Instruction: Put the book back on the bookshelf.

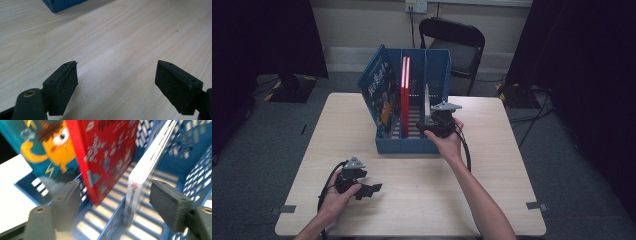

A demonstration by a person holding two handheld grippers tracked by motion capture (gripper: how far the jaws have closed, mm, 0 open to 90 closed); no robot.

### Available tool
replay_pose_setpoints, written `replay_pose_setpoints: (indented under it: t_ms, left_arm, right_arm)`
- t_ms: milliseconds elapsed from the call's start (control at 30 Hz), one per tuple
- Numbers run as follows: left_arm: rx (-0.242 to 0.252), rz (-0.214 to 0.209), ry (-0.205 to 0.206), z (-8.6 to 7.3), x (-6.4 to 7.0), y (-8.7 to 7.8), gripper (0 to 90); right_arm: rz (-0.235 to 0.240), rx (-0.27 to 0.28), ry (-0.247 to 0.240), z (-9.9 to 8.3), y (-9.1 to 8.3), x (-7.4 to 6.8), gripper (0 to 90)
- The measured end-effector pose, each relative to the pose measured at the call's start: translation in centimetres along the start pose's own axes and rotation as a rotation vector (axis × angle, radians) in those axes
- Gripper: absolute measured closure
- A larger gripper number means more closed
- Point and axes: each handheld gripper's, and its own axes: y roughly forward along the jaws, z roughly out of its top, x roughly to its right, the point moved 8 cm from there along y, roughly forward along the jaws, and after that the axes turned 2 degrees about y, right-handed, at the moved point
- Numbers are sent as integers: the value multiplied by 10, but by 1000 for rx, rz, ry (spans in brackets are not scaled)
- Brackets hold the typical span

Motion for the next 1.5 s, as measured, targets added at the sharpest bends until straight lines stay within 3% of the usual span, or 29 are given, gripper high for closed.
replay_pose_setpoints:
  t_ms: [233, 500, 667, 967, 1233, 1500]
  left_arm:
    - [23, 12, -22, 1, -5, -4, 183]
    - [31, 14, -15, 2, -5, -7, 183]
    - [55, 29, -34, 4, -11, -13, 183]
    - [59, 37, -51, 3, -14, -16, 183]
    - [53, 41, -47, 2, -15, -15, 183]
    - [59, 50, -59, 2, -18, -16, 183]
  right_arm:
    - [10, 28, -18, -8, -23, -1, 190]
    - [9, 64, -22, -22, -56, 1, 185]
    - [8, 70, 5, -29, -78, 9, 159]
    - [-50, 45, 19, -55, -112, 35, 139]
    - [-65, 50, 46, -85, -141, 47, 139]
    - [-112, -41, 39, -127, -155, 58, 139]
